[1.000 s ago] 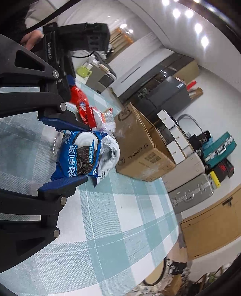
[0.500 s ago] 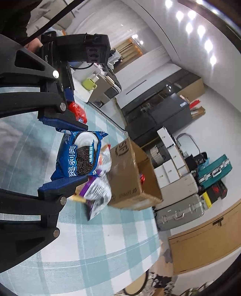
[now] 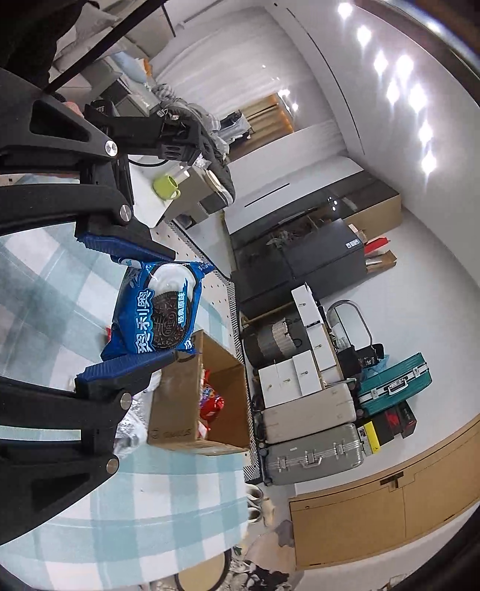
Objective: Organize snacks
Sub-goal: 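Carry the red chip bag and blue Oreo pack over the box with both grippers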
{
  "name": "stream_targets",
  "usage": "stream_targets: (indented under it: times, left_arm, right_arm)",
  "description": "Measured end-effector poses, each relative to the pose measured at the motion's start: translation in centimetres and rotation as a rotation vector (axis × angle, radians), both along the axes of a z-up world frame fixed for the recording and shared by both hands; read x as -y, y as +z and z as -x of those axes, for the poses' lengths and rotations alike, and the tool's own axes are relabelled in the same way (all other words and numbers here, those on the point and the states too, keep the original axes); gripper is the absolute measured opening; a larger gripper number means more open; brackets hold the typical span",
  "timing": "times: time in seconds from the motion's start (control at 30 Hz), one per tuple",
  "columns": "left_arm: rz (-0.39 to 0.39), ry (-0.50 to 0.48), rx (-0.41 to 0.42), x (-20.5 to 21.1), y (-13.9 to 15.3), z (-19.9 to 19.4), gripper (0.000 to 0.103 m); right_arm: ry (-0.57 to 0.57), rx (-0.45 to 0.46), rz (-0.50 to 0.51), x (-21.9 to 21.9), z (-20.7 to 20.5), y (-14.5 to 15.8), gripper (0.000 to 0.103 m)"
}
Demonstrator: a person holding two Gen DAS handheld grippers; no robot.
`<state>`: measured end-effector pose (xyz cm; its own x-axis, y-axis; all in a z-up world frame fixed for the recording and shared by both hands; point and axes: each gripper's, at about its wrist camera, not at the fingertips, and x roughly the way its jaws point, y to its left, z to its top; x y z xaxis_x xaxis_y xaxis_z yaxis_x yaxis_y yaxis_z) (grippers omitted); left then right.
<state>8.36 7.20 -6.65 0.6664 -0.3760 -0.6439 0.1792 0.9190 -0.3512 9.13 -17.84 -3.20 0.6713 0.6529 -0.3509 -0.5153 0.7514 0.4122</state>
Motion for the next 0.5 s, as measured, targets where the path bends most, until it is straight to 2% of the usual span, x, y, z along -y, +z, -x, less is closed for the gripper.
stream_targets:
  times: [0.27, 0.5]
  left_arm:
    - [-0.010, -0.003, 0.038, -0.9, 3.6, -3.0, 0.052]
    - [-0.007, -0.025, 0.048, -0.3, 7.4, -8.0, 0.052]
  right_arm:
    - [0.012, 0.002, 0.015, 0.1, -3.8, 2.5, 0.048]
    - [0.002, 0.040, 0.078, 0.3, -8.2, 5.6, 0.048]
